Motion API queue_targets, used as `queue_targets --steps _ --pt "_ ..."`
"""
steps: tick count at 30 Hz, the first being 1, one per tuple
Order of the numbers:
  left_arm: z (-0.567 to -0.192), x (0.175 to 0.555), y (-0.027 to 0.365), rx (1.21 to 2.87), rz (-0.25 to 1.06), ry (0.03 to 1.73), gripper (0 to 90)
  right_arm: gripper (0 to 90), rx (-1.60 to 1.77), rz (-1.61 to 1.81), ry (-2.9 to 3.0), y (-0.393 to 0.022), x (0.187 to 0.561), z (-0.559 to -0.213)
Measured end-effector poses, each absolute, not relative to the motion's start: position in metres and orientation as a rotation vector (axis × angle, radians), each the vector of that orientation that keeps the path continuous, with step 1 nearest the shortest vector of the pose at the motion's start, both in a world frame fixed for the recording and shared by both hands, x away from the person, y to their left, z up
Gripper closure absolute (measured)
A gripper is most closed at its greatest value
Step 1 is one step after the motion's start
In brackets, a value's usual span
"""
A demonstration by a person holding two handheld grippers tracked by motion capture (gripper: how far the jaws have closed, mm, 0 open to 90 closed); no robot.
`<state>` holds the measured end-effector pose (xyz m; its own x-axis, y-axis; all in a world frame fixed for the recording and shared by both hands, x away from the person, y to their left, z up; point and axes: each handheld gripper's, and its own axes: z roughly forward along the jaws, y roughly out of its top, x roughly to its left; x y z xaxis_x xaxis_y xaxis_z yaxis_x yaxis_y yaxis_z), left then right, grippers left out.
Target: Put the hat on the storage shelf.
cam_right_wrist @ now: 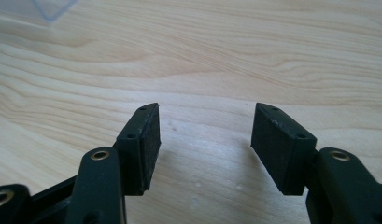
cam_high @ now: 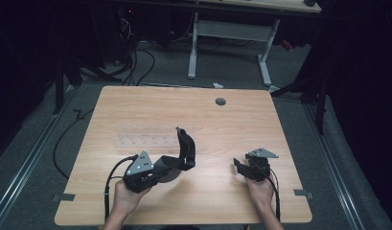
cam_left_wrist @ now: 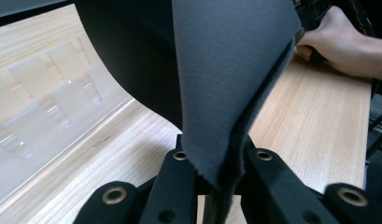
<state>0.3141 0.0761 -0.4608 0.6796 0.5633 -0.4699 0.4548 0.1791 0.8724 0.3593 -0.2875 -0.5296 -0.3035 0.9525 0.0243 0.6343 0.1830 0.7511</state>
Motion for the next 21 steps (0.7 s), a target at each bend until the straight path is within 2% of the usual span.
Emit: queue_targets --steps 21 --pt "-0.443 0.327 0.105 1.305 0.137 0.968 86.0 39.0 1.478 0.858 2.029 -0.286 0.363 -0.531"
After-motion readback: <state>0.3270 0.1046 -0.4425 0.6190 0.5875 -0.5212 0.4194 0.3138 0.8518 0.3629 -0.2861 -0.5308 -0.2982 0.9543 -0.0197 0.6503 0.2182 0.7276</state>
